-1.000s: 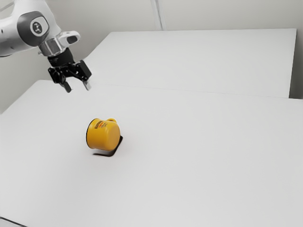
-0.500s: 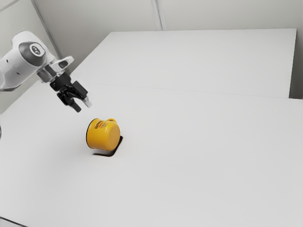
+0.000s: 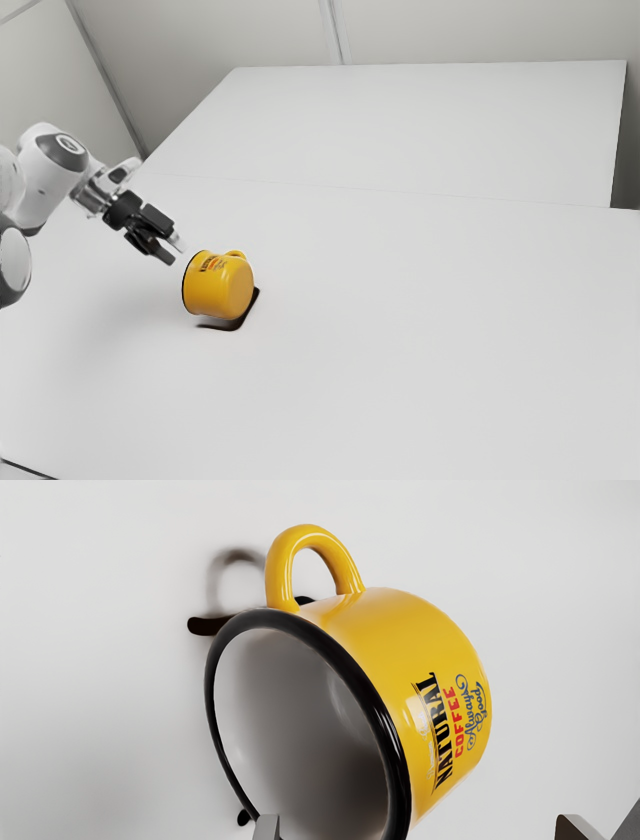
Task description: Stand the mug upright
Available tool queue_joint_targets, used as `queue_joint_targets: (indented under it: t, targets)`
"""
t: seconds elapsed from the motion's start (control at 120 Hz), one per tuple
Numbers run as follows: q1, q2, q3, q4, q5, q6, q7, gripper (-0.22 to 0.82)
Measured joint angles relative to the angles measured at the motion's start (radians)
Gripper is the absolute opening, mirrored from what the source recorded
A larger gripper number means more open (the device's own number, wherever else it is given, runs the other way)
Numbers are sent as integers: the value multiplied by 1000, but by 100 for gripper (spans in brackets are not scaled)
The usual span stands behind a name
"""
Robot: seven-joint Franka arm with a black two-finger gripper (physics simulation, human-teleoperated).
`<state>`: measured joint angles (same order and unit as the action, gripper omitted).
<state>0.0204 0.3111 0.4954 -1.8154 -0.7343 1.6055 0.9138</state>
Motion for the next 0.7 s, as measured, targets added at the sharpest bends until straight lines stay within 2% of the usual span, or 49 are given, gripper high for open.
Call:
queue_joint_targets:
  t: [0.158, 0.467, 0.592, 0.7]
  targets:
    - [17, 55, -1, 36, -36, -37, 49, 60]
    - [25, 125, -10, 21, -170, -116, 115, 60]
    - [32, 131, -11, 8, -203, -149, 130, 53]
    - [37, 132, -12, 2, -217, -175, 141, 36]
